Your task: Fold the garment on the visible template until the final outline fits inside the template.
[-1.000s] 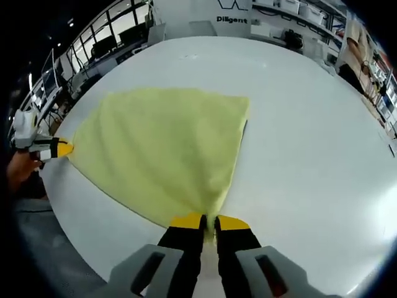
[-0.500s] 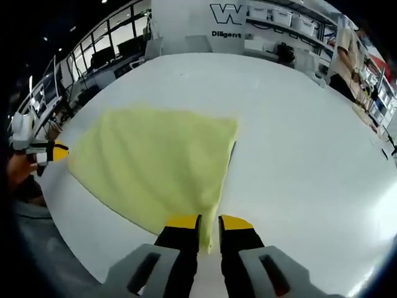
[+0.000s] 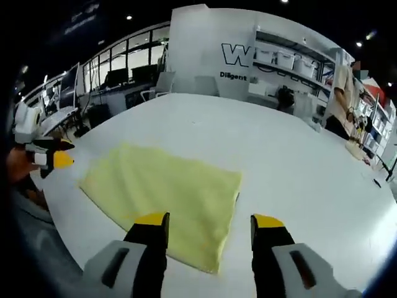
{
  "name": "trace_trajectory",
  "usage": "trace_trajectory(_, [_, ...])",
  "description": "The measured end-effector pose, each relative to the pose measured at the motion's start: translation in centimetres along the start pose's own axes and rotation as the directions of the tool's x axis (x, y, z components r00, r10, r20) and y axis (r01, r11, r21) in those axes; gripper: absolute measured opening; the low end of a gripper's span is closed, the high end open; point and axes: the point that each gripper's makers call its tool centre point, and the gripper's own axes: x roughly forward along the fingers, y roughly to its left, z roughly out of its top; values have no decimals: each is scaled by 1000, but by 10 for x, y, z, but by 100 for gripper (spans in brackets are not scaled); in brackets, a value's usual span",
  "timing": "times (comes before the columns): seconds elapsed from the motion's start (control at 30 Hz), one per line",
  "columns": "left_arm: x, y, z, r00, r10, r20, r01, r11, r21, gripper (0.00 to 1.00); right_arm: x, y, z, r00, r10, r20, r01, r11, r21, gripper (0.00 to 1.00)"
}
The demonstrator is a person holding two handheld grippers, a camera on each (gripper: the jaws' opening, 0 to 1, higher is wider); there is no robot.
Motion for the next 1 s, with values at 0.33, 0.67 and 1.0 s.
trace_trajectory(0.33, [-22, -13, 12, 994, 29, 104, -25, 999, -34, 99, -23, 33, 34, 982, -17, 190, 7, 999, 48, 99])
trace_trajectory(0.67, [-29, -25, 13, 989, 34, 146, -42, 998, 50, 99, -28, 45, 26, 977, -29, 210, 27, 1000, 12, 97])
trace_trajectory(1.0, [-22, -16, 21, 980, 77, 181, -94, 992, 84, 98, -25, 34, 19, 981, -57, 187, 57, 998, 4, 95])
